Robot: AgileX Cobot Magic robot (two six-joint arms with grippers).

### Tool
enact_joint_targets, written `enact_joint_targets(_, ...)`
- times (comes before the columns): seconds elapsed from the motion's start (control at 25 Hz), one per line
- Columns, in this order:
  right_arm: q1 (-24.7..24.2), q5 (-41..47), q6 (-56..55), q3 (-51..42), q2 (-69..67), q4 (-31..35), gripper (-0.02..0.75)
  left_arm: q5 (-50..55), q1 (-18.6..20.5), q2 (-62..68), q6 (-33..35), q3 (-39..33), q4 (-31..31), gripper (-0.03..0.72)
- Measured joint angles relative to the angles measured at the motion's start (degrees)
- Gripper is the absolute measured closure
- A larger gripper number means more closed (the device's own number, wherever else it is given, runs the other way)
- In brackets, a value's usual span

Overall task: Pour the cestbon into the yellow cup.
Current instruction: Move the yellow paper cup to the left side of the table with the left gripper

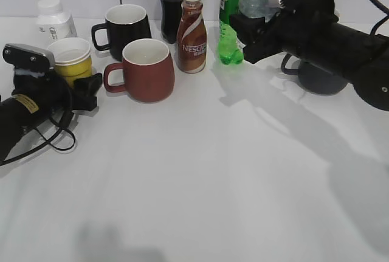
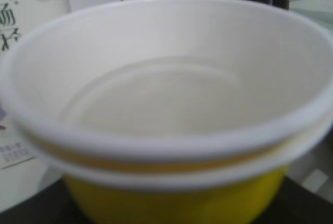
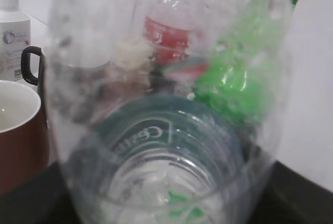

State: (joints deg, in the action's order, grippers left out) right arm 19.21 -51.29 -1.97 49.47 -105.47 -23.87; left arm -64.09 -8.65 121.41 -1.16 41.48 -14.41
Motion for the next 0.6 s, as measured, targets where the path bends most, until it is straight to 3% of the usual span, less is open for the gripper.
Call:
enact_joint_targets(0.2, 0.00, 0.00, 0.00, 0.00, 0.00, 0.00, 0.276, 0.00, 0.00, 0.00, 0.00, 0.00, 0.00, 0.114)
enact_joint_targets(0.6, 0.00, 2.53, 1.45, 0.07, -0.05, 2.49, 0.276, 0.00, 0.00, -1.29, 0.00, -1.17, 0.00, 0.108)
